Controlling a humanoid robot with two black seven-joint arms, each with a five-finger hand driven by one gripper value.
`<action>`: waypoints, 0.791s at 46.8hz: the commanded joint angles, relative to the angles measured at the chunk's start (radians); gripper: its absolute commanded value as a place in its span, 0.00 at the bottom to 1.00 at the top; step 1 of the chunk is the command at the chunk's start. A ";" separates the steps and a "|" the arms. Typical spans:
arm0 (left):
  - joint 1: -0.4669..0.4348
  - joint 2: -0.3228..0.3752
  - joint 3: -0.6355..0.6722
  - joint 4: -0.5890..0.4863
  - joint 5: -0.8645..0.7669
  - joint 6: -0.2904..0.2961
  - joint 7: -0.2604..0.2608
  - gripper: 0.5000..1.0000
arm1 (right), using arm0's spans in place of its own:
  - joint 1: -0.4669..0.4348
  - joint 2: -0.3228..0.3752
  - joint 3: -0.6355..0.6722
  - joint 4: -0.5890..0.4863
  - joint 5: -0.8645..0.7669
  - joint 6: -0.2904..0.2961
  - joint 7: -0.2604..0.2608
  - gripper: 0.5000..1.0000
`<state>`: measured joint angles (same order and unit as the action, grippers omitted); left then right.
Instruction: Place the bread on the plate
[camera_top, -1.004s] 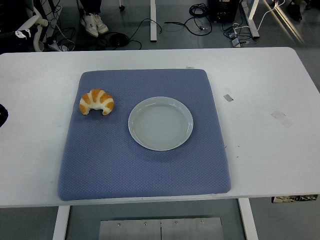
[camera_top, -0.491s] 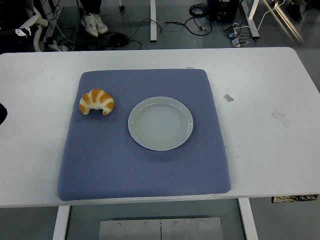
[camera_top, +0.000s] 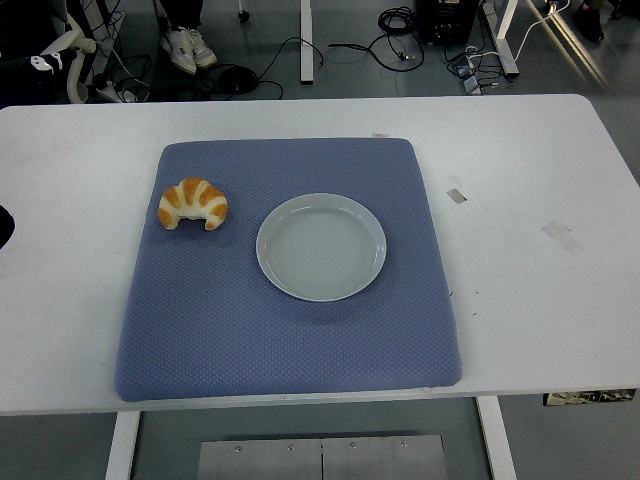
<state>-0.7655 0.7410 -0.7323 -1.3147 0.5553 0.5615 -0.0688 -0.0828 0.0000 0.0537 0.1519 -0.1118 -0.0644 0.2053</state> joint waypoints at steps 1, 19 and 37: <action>0.000 0.000 0.001 0.000 0.000 0.001 0.003 0.96 | 0.000 0.000 0.000 0.000 0.000 0.000 0.000 1.00; 0.000 -0.005 -0.001 -0.003 0.002 0.001 0.032 0.96 | 0.000 0.000 0.000 0.000 0.000 0.000 0.000 1.00; -0.001 -0.005 0.001 -0.005 0.003 0.000 0.037 0.96 | 0.000 0.000 0.000 0.000 0.000 0.000 0.000 1.00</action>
<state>-0.7668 0.7356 -0.7331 -1.3194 0.5583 0.5619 -0.0318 -0.0828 0.0000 0.0541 0.1519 -0.1119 -0.0646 0.2053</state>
